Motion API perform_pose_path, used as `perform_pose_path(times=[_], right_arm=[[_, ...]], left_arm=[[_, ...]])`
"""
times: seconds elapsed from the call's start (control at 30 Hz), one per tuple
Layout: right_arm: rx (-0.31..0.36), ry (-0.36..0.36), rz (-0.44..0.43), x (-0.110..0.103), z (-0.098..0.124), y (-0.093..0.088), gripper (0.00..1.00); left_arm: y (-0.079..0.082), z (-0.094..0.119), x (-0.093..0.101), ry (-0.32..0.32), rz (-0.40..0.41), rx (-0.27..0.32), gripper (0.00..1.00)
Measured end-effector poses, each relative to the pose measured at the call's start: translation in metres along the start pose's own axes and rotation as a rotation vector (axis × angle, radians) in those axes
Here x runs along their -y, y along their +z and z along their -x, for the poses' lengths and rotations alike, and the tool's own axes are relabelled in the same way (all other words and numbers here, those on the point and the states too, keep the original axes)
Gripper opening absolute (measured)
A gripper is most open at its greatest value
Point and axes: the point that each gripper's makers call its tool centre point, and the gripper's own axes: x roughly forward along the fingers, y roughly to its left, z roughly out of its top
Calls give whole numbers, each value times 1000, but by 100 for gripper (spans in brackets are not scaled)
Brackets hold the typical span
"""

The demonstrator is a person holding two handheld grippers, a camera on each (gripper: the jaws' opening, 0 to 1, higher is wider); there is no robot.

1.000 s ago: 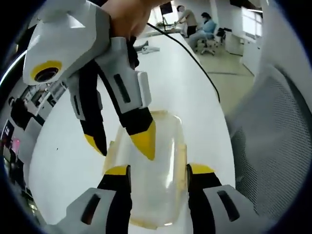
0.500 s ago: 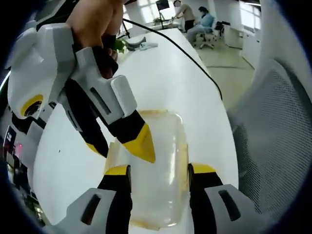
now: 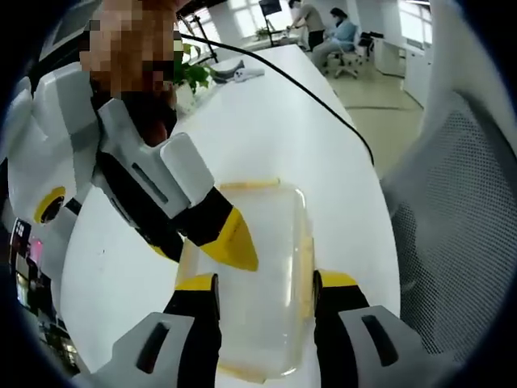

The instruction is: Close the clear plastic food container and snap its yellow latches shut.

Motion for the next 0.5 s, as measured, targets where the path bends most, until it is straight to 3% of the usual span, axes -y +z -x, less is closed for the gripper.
perform_pose_path(times=[0.07, 0.13, 0.2, 0.23, 0.27, 0.5], right_arm=[[-17, 13, -24, 0, -1, -3, 43], [-34, 9, -14, 0, -2, -4, 43], [-39, 7, -14, 0, -3, -3, 43], [-59, -4, -32, 1, -2, -8, 43], [-42, 3, -19, -1, -4, -5, 43], [-28, 3, 2, -1, -4, -3, 44]], left_arm=[[-1, 0, 0, 29, -62, -17, 42], [-2, 1, 1, 29, -26, 8, 42], [-1, -1, 2, 40, -49, 12, 41], [3, 3, -14, 132, -51, 27, 40], [-1, 4, -7, 87, -57, 3, 40], [1, 4, -2, 70, -49, -5, 42]])
